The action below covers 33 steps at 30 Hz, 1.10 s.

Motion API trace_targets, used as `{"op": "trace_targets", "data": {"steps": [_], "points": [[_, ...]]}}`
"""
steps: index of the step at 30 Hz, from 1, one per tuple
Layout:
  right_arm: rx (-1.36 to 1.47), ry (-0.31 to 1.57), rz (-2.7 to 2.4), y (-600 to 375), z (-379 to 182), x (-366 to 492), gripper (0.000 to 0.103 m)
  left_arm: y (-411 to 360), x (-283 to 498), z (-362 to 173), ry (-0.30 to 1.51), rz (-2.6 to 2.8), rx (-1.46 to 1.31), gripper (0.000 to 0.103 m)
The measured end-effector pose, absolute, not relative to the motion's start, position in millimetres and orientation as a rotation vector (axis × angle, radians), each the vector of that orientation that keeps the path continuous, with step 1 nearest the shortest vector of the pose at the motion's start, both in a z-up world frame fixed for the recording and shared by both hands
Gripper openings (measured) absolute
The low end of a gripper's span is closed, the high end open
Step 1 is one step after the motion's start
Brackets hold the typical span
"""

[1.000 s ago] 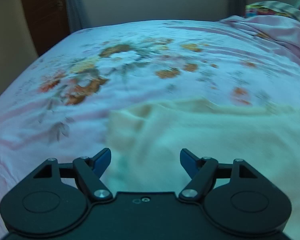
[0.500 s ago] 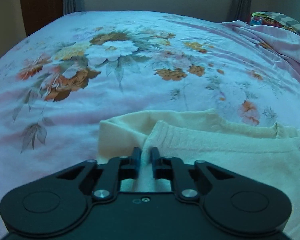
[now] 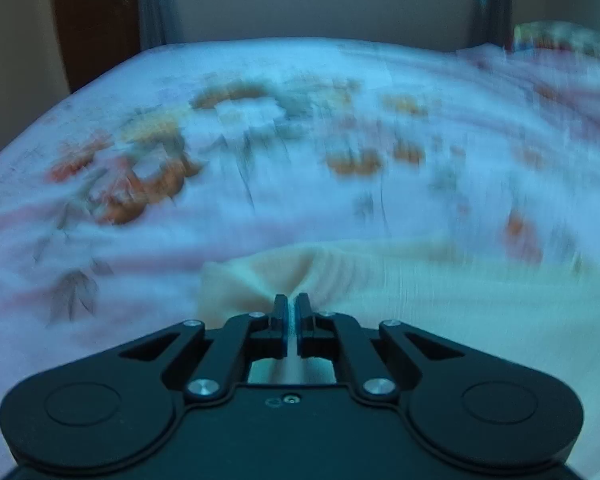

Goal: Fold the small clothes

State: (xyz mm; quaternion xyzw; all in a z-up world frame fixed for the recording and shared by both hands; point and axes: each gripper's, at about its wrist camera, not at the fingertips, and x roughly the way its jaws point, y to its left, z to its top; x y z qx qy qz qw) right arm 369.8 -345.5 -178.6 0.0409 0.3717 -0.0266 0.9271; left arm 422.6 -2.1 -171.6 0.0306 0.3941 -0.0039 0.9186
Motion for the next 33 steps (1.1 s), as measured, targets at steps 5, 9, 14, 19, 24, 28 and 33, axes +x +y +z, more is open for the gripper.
{"op": "trace_targets", "data": {"steps": [5, 9, 14, 19, 24, 28, 33], "points": [[0.085, 0.679, -0.056, -344.4, -149.6, 347.7, 0.003, -3.2, 392.2, -142.1, 0.738, -0.029, 0.077, 0.019], [0.121, 0.668, 0.057, -315.3, -139.8, 319.4, 0.003, -18.7, 364.3, -145.3, 0.805, -0.094, 0.117, 0.022], [0.021, 0.780, 0.091, -276.2, -174.8, 307.3, 0.003, -33.2, 334.5, -170.9, 0.807, -0.062, 0.227, 0.027], [0.060, 0.753, 0.093, -271.9, -155.8, 293.9, 0.014, -25.6, 324.7, -148.1, 0.815, -0.046, 0.199, 0.032], [0.095, 0.697, 0.156, -258.1, -142.7, 263.9, 0.088, -8.2, 310.6, -139.4, 0.808, 0.019, 0.211, 0.071], [0.117, 0.720, 0.177, -244.0, -146.7, 252.1, 0.088, 12.8, 306.9, -139.5, 0.856, 0.036, 0.141, 0.071], [0.122, 0.726, 0.182, -238.2, -148.8, 241.1, 0.088, 31.8, 305.2, -148.6, 0.927, -0.018, 0.003, 0.065]]}}
